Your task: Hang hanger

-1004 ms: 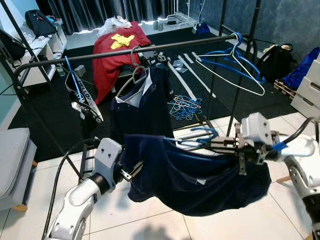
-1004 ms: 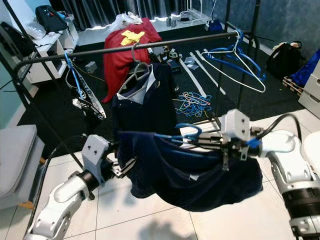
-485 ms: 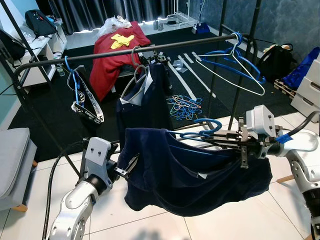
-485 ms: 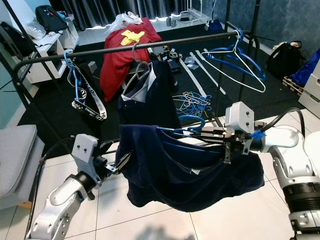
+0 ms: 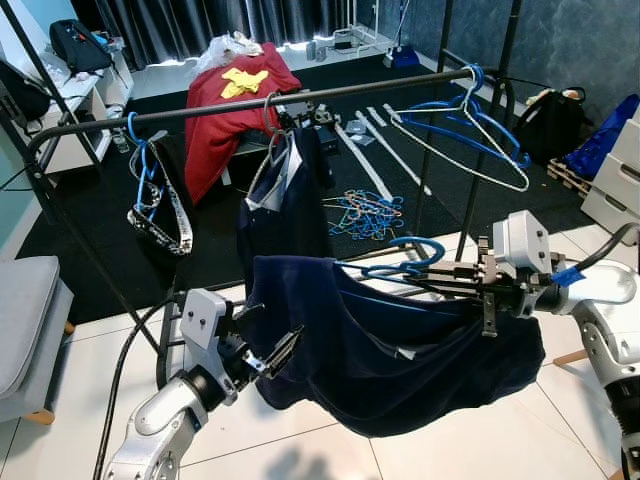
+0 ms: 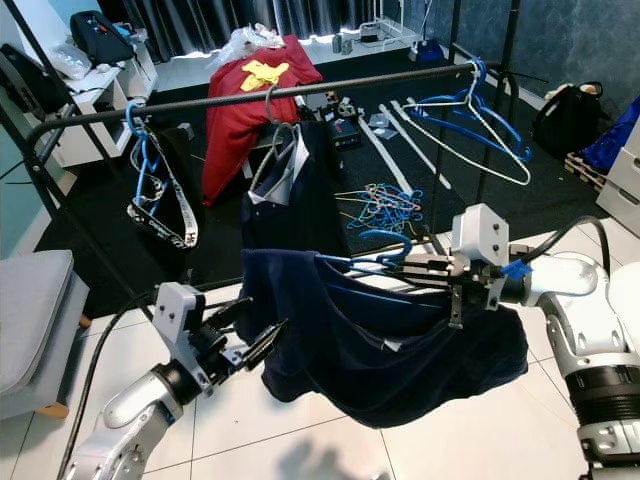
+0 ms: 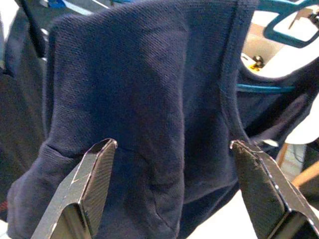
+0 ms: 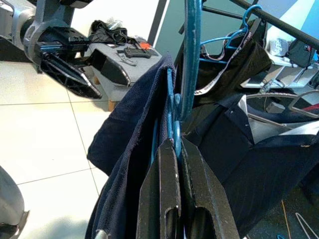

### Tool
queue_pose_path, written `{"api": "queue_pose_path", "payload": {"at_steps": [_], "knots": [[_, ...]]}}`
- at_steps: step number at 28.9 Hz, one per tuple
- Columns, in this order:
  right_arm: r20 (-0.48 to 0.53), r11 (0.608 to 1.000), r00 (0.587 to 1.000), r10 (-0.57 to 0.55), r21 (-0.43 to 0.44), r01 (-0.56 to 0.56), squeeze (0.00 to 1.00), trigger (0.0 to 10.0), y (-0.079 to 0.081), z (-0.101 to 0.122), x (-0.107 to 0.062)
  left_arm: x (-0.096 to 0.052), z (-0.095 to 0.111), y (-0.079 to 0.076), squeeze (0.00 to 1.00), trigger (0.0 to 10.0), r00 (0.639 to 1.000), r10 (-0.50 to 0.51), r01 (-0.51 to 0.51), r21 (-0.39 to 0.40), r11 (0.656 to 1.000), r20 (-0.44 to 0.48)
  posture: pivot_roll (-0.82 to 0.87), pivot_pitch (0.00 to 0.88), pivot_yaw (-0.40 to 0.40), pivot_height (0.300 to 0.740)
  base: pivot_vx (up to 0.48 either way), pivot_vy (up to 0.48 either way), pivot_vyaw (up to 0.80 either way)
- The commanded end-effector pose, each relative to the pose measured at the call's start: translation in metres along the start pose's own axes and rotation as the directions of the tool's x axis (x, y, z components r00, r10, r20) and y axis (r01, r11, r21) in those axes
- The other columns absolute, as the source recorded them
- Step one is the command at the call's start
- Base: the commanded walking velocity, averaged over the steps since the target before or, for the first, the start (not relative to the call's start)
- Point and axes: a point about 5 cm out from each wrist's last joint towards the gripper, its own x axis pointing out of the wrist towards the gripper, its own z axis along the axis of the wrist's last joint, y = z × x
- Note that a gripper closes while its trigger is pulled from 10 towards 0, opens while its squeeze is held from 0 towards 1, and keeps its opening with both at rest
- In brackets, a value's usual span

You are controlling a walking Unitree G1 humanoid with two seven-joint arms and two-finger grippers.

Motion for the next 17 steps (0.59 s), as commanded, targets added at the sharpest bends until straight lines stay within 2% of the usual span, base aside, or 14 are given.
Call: {"api": "queue_pose_path", "payload": {"at_steps": [1,3,4,7,17], "knots": [[0.033,1.0,0.999,0.001,-0.03,0.0,0.0,10.0,-0.003,0.007,0.003,-0.004,-0.001,-0.001,0.0,10.0,1.0,-0.019,0.018,-0.001,1.0,-0.023,-0.08,0.06,0.068,0.74,0.0,0.0,0.0],[0.034,1.0,0.999,0.001,-0.029,0.0,0.0,10.0,-0.003,0.007,0.004,-0.001,-0.002,-0.003,0.0,10.0,1.0,-0.023,0.023,-0.01,1.0,-0.019,-0.08,0.06,0.069,0.74,0.0,0.0,0.0],[0.036,1.0,0.999,0.005,-0.026,-0.004,0.0,10.0,-0.002,0.007,0.006,0.006,-0.001,-0.007,0.0,10.0,0.999,-0.041,0.041,-0.042,0.998,-0.002,-0.09,0.061,0.071,0.74,0.0,0.0,0.0],[0.035,1.0,0.999,0.006,-0.023,-0.006,0.0,10.0,-0.001,0.007,0.006,0.009,-0.001,-0.011,0.0,10.0,0.998,-0.07,0.071,-0.064,0.995,0.005,-0.09,0.062,0.071,0.74,0.0,0.0,0.0],[0.022,1.0,1.0,0.005,-0.02,-0.004,0.0,10.0,0.0,0.004,0.01,0.013,-0.001,-0.012,0.0,10.0,0.996,-0.086,0.085,-0.048,0.995,-0.031,-0.09,0.062,0.073,0.74,0.0,0.0,0.0]]}}
